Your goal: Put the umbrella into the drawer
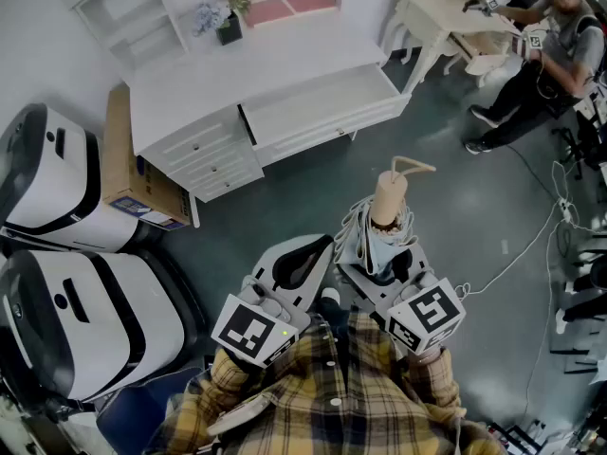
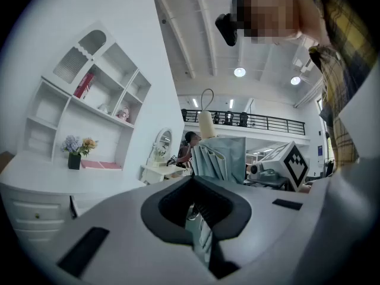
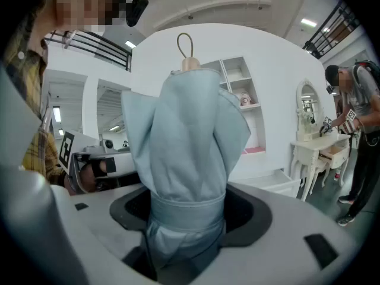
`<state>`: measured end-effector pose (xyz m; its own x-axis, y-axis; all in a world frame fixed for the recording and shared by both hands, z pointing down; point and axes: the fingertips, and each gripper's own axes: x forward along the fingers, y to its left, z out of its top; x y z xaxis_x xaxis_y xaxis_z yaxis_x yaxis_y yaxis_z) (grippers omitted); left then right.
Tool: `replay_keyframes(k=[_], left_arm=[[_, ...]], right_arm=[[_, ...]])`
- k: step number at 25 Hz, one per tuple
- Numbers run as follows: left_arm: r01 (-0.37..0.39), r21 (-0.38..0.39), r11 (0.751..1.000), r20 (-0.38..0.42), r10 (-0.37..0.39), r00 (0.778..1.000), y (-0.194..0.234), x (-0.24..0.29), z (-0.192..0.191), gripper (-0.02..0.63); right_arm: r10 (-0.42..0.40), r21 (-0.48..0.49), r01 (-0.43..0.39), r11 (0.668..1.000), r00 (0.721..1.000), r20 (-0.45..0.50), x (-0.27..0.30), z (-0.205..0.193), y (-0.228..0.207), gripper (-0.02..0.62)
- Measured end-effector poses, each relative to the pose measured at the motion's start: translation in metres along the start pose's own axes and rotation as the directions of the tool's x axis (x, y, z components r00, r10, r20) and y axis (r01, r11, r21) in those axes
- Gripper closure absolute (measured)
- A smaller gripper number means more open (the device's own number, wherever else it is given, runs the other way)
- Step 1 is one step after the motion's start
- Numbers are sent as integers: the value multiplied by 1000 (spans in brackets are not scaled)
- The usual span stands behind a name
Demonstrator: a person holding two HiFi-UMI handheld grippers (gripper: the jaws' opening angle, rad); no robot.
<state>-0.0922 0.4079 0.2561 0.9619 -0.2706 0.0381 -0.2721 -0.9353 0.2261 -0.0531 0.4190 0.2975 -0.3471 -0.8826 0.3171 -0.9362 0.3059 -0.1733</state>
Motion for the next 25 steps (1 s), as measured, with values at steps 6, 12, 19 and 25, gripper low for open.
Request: replay_keyframes(k=[6, 12, 19, 25], left_arm=[[9, 4, 1000, -11, -9, 1000, -1, -4, -5, 584], [15, 17, 1000, -11, -15, 1000, 8, -18, -4, 584], [0, 24, 1000, -10, 1, 1000, 30, -42, -4, 584], [-2, -10, 1000, -17, 2, 1000, 43, -50, -12, 584]], right_arm=[[9, 52, -11, 999, 1000, 20, 0, -2, 2, 278], [-24, 50, 23, 998, 999, 30, 8, -1, 2, 278], [-63, 69, 59, 996, 997, 53, 19, 0, 10, 278], [-75, 66, 75, 995, 997, 6, 29, -7, 14, 278]])
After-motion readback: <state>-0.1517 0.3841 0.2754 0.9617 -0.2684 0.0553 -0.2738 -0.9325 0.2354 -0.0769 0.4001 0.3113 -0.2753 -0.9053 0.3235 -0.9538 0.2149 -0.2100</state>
